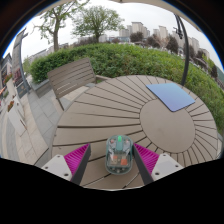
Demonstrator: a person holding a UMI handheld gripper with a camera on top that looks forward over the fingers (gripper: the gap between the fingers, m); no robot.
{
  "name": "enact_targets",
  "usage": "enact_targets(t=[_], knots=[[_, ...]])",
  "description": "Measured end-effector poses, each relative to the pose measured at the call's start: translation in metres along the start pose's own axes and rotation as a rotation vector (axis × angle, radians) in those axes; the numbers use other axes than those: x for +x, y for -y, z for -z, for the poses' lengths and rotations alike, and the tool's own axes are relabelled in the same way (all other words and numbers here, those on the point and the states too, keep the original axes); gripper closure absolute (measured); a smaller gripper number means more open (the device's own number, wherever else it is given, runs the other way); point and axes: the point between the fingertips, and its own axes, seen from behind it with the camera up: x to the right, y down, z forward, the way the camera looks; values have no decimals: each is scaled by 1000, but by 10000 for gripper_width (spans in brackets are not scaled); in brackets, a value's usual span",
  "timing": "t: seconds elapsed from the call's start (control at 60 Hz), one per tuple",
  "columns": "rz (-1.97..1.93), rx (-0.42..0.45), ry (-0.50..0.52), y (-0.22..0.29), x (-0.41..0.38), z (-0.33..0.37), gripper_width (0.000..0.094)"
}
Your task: Arrange mouse
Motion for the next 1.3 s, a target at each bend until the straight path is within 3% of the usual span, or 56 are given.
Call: enact_targets(t=[0.083,0.167,0.233,0.283,0.35,0.483,0.6,0.767,0.85,1.033,1.2,1.3], knots=[[9,0,15,3,-4,-3,85],[22,-2,1,3,0,-4,166],[30,0,-14,2,5,-6,269],[52,4,-50,3,16,-6,486],[55,-1,-34,3,17,-6,518],[-82,-22,56,21,11,8,532],[-64,66,101,97,41,28,531],[24,204,33,217,147,7,531],[64,209,-43,251,211,-32,532],[59,119,-80,244,300,-127,529],[95,40,-56,209,324,-176,507],[89,24,-49,200,327,-180,407]])
